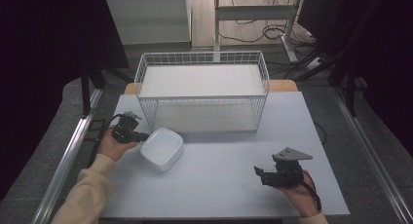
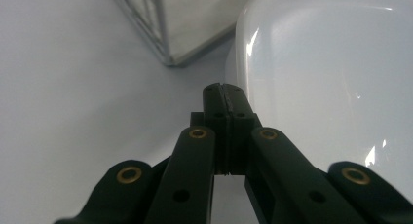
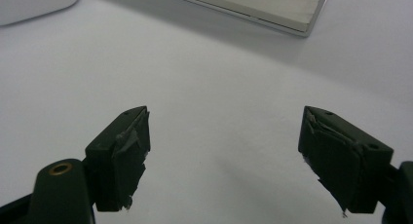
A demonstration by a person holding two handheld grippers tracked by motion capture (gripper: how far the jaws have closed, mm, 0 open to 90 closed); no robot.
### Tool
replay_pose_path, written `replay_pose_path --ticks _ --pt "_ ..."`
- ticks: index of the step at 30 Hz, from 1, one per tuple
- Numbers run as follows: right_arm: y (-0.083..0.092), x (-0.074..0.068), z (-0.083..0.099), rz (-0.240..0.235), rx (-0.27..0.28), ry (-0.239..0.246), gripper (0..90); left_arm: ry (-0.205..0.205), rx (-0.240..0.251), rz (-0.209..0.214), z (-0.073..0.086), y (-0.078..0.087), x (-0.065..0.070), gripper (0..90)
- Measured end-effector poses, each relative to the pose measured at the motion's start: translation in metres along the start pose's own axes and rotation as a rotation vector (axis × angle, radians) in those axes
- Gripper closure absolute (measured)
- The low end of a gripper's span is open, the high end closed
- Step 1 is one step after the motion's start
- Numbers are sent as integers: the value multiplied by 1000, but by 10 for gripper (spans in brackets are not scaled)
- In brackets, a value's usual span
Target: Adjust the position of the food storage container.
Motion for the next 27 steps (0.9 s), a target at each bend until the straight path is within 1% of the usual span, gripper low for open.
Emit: replay_pose_path --ticks 1,6,10,11,13,19,20,22,24,27 --pt "0 0 0 0 0 0 192 0 0 0 0 0 0 900" --pt "0 0 0 -1 -1 0 192 -23 -7 15 0 -1 10 900" --pt "0 0 0 0 0 1 192 -27 -9 27 0 -1 18 900" --pt "0 0 0 0 0 1 192 -34 -10 31 0 -2 20 900" --pt "0 0 0 0 0 1 192 -31 -8 36 -1 -2 23 900" --pt "0 0 1 -1 -3 4 192 -41 -11 51 0 -3 32 900" --pt "0 0 1 -1 -3 5 192 -49 -13 53 0 -3 34 900" --pt "-1 0 1 -1 -3 3 192 -44 -6 66 0 -3 38 900" --pt "-1 0 1 0 -3 2 192 -31 3 88 3 -3 42 900" --pt "0 -1 0 -1 -1 8 192 -30 5 91 5 -3 44 900"
Point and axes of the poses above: each handheld gripper's, and its own axes: y roughly backward along the jaws, z roughly out of its underside, x roughly to its right, the point moved 8 cm from there along -y, roughly forward along the jaws, and after that the axes turned 2 degrees about -z, right-handed, at the moved point
